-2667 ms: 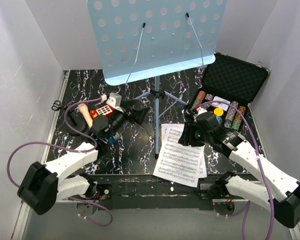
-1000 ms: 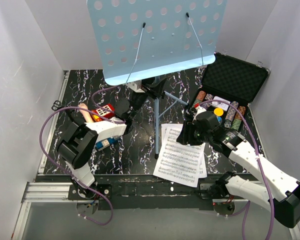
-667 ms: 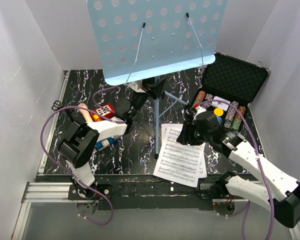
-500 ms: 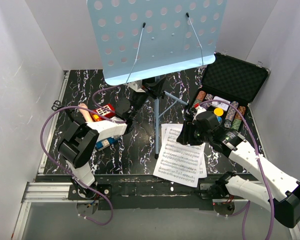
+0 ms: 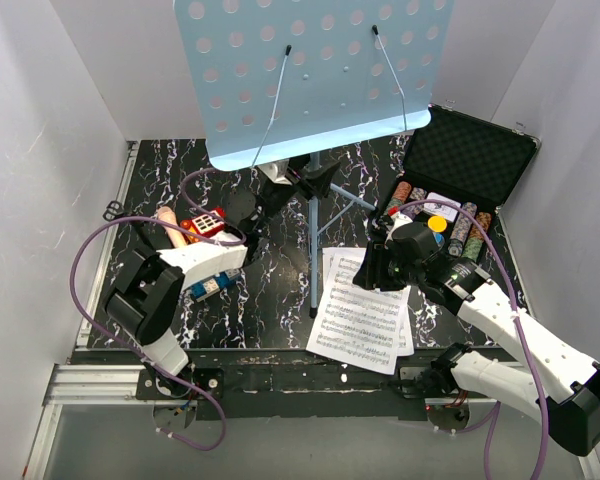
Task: Pack up the instrument practice props
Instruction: Unscrew the knob on the music stand.
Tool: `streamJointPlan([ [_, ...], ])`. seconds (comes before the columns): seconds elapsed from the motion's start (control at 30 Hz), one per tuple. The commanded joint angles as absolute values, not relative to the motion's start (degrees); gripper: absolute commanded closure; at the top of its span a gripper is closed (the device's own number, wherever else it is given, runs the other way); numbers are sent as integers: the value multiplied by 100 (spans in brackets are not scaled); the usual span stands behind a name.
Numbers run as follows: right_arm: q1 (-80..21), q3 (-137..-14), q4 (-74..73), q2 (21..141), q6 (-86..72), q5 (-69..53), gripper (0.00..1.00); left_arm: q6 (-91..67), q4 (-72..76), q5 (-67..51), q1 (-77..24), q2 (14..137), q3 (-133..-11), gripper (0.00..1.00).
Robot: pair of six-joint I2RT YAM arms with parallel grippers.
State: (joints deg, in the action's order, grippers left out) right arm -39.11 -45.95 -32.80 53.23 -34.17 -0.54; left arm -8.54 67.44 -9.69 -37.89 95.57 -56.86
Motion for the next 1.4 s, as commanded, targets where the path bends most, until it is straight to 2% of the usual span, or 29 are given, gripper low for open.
streamJointPlan([
  [0.0,-3894,-4535,-3076,5212,-3375,-123,45,-1561,6652,-2072,-3455,9386,-5906,43],
  [0.13,-3894,-4526,-3076,5195,-3384,-132,45,-2425,7206,-2311,-3112,9571,-5845,45],
  [0.3,-3902,-4483,-3050,5186,-3366,-132,45,-2750,7418,-2478,-2848,9606,-5862,53],
  [0.67,-3894,-4430,-3015,5194,-3375,-132,45,-3304,7594,-3076,-2698,9931,-6187,53],
  [0.83,-3902,-4465,-3023,5177,-3375,-132,45,-3480,7576,-3260,-2689,10107,-6372,57],
  [0.97,-3902,-4491,-3006,5185,-3375,-132,45,-3577,7594,-3313,-2689,10204,-6495,73],
  [1.07,-3902,-4500,-3006,5186,-3358,-141,45,-3700,7620,-3357,-2689,10239,-6583,96],
  [1.1,-3902,-4517,-2980,5177,-3340,-149,45,-3726,7568,-3410,-2689,10239,-6618,100],
  [1.37,-3850,-4798,-2331,5106,-2901,527,43,-4376,6855,-4182,-2365,10169,-7057,100],
])
